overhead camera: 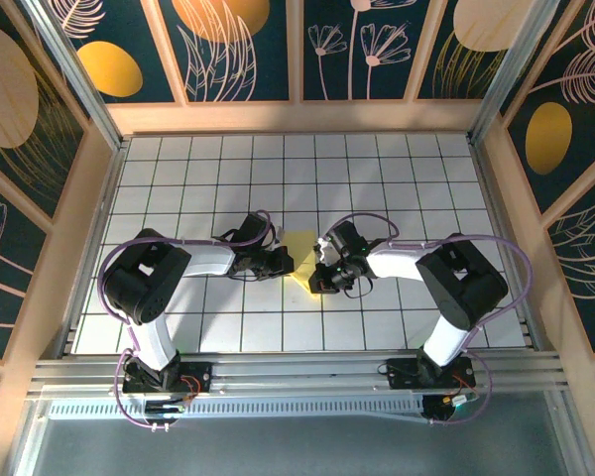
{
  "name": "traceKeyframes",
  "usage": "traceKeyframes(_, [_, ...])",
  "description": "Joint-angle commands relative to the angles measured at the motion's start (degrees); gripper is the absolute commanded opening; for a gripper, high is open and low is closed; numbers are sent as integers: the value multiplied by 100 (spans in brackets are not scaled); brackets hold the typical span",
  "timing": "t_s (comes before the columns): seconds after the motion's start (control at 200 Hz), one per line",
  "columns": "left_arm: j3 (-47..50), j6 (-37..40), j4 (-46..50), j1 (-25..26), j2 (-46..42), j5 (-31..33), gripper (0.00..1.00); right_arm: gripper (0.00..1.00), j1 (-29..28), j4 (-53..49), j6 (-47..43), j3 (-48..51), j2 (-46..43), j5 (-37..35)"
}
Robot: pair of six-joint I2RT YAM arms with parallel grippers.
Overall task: Fold a paper plane with a square sheet of paper (fold left side to right side)
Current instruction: Third fold the triangle at the center of the table.
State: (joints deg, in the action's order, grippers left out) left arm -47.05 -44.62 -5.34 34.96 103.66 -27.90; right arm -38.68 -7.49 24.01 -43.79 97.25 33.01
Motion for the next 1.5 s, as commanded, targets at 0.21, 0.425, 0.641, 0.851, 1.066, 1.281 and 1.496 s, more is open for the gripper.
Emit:
traceKeyframes(0.21, [110, 110, 119, 9, -458, 615, 10, 0, 62, -454, 169, 94, 242, -373])
traceKeyframes(0.425, [423, -23, -240, 84, -1036, 189, 6, 0, 107, -585, 253, 101, 242, -556])
traceKeyframes(0.641, [620, -482, -775, 459, -737, -312, 3, 0, 115, -673, 262, 108, 291, -610])
traceKeyframes(0.851, [389, -557, -810, 713, -275, -358, 3, 0, 110, -728, 262, 93, 298, -707])
traceKeyframes(1.066, [230, -575, -748, 712, -76, -291, 3, 0, 106, -823, 246, 64, 319, -770])
traceKeyframes(1.281, [233, -594, -802, 714, -146, -260, 2, 0, 108, -860, 227, 72, 356, -789])
traceKeyframes(1.496, [183, -680, -734, 709, -49, -124, 2, 0, 98, -903, 206, 38, 398, -823])
